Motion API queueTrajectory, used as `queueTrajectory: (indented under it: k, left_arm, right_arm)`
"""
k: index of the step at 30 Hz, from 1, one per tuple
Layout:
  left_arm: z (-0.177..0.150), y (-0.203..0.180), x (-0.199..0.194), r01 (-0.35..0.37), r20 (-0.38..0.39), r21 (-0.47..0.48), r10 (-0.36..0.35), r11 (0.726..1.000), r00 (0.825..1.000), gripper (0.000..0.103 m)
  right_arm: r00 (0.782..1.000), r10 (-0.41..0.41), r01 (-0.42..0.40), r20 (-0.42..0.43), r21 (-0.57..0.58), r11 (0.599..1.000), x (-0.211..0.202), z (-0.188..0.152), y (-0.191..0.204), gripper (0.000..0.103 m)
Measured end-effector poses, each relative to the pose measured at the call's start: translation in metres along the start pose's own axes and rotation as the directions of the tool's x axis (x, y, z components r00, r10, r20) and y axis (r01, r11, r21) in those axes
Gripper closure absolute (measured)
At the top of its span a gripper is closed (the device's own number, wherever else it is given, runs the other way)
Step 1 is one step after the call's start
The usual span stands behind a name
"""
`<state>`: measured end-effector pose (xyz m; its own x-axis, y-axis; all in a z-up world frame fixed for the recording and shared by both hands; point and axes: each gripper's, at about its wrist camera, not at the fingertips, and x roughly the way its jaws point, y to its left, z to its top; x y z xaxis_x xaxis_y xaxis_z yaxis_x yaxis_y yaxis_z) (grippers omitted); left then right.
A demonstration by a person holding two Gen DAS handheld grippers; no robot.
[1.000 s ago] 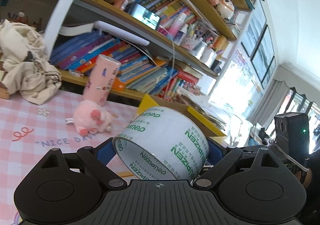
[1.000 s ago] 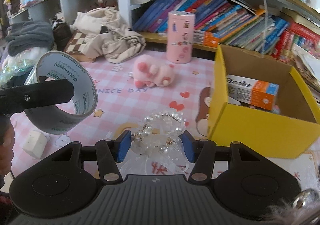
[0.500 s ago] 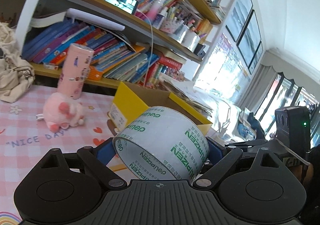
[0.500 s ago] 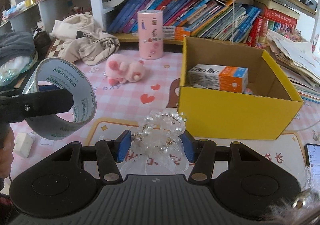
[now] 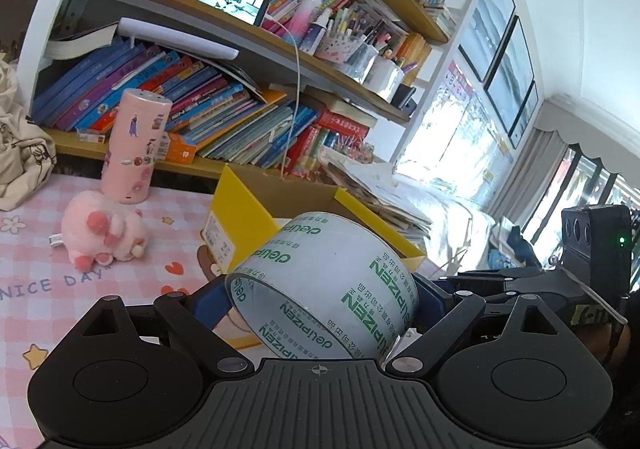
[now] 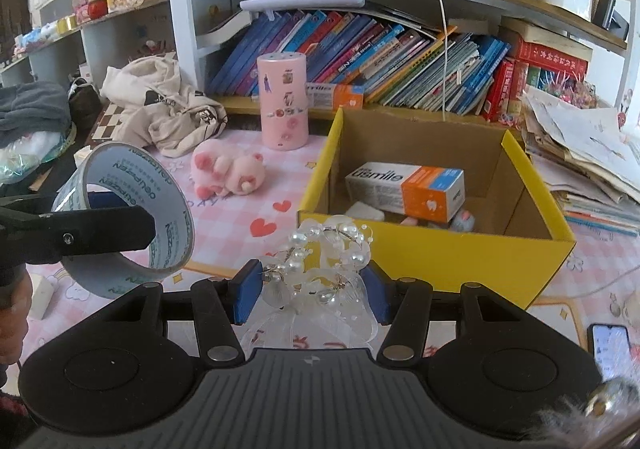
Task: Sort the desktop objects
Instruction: 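Lift and carry tape roll in left tool while right tool carries keychain to yellow box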
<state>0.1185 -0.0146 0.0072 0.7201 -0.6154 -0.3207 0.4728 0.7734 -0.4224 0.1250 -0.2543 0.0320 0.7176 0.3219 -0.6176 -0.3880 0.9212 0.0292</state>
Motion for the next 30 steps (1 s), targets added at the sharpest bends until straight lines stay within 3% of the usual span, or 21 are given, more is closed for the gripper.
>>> queueTrajectory:
  k: [15,22,30]
  left_arm:
    - [0.006,-0.051,0.041,-0.073,0.053,0.018,0.072,0.997,0.996,0.010]
    - [0.018,-0.074,0.059,-0.158,0.125,0.007,0.156,0.987,0.980,0.010]
    - [0.038,-0.098,0.092,-0.218,0.140,0.107,0.203,0.970,0.969,0.010]
  right_arm:
    - [0.992,0.059,-0.053,0.107,-0.053,0.997,-0.012,0.015,-0.068,0.051]
    - [0.982,0.054,-0.049,0.182,-0.032,0.998,-0.017,0.032,-0.113,0.051]
    - [0.965,0.070,-0.063,0.254,-0.034,0.997,-0.014,0.059,-0.147,0.051]
